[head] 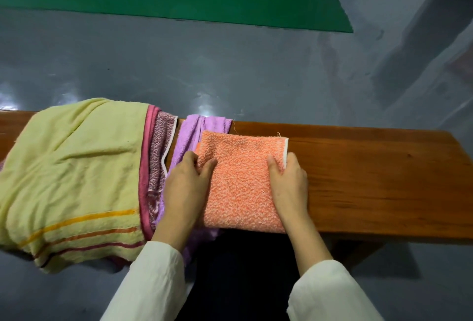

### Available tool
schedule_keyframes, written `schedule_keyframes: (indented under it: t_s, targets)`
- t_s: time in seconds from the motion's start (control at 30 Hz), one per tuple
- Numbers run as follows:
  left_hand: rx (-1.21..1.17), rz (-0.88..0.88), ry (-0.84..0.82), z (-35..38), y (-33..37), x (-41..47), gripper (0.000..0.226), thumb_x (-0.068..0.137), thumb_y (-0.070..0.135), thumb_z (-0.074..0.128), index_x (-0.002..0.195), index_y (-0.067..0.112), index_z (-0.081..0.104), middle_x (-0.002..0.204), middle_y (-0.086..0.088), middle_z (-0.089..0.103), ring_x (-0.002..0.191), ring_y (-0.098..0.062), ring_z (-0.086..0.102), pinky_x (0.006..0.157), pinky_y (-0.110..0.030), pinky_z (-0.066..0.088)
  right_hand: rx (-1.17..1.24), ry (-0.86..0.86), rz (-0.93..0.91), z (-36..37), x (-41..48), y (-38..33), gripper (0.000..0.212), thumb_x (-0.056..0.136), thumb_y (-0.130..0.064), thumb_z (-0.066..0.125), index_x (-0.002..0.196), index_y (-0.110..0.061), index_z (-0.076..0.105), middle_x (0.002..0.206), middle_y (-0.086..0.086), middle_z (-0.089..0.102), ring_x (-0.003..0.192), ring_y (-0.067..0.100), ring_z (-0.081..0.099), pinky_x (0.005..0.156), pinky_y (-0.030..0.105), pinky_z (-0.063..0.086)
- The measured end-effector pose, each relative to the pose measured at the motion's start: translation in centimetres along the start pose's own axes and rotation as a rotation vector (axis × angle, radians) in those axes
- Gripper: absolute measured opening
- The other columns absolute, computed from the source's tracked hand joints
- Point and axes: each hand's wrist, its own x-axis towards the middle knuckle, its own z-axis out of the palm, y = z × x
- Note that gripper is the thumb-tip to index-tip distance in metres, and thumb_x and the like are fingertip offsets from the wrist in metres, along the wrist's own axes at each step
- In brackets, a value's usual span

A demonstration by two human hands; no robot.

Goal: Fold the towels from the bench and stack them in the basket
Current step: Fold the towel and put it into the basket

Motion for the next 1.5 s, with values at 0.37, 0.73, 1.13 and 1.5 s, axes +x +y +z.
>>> schedule_keyframes:
  t_s: [0.37, 0.73, 1.13, 1.5]
  targets:
    - [0.223, -0.174, -0.156, -1.2, 1.0, 0.6, 0.072, 0.082, 0.06, 0.06, 0.114, -0.003, 0.048, 0.114, -0.025, 0.061, 0.107, -0.04, 0.057, 0.081, -0.04, 0.042, -0.345, -0.286, 0.277, -2.8, -0.4, -1.4, 0.069, 0.082, -0.064, 0.058, 0.117, -0.005, 0.053, 0.122, 0.014, 0.06, 0.112, 0.035, 0.055, 0.076, 0.033, 0.041]
    - [-0.039, -0.276, -0.397, -2.9, 2.7, 2.2, 0.055, 0.088, 0.044, 0.058, 0.118, -0.002, 0.055, 0.117, -0.021, 0.061, 0.099, -0.031, 0.059, 0.074, -0.03, 0.038, 0.29, -0.273, 0.186, -1.7, -0.6, -0.6, 0.021, 0.087, -0.034, 0.063, 0.1, -0.018, 0.06, 0.1, 0.003, 0.068, 0.092, 0.025, 0.065, 0.086, 0.041, 0.052]
    - [-0.598, -0.115, -0.315, -3.0, 2.9, -0.8, 0.018, 0.094, 0.031, 0.056, 0.1, 0.016, 0.063, 0.093, 0.003, 0.07, 0.079, -0.009, 0.062, 0.067, -0.02, 0.044, 0.664, -0.151, 0.04, -3.4, -1.6, 0.1, 0.004, 0.095, -0.022, 0.057, 0.094, -0.026, 0.056, 0.095, -0.005, 0.066, 0.085, 0.013, 0.064, 0.073, 0.028, 0.052]
    - [-0.249, 0.266, -0.178, -3.6, 10.0, -5.2, 0.031, 0.095, 0.048, 0.046, 0.119, 0.032, 0.056, 0.116, -0.007, 0.067, 0.109, -0.027, 0.059, 0.09, -0.036, 0.045, 0.748, 0.093, -0.095, -13.0, -5.0, 1.2, 0.004, 0.094, -0.018, 0.059, 0.093, -0.022, 0.058, 0.089, -0.008, 0.066, 0.071, -0.006, 0.063, 0.065, 0.015, 0.051]
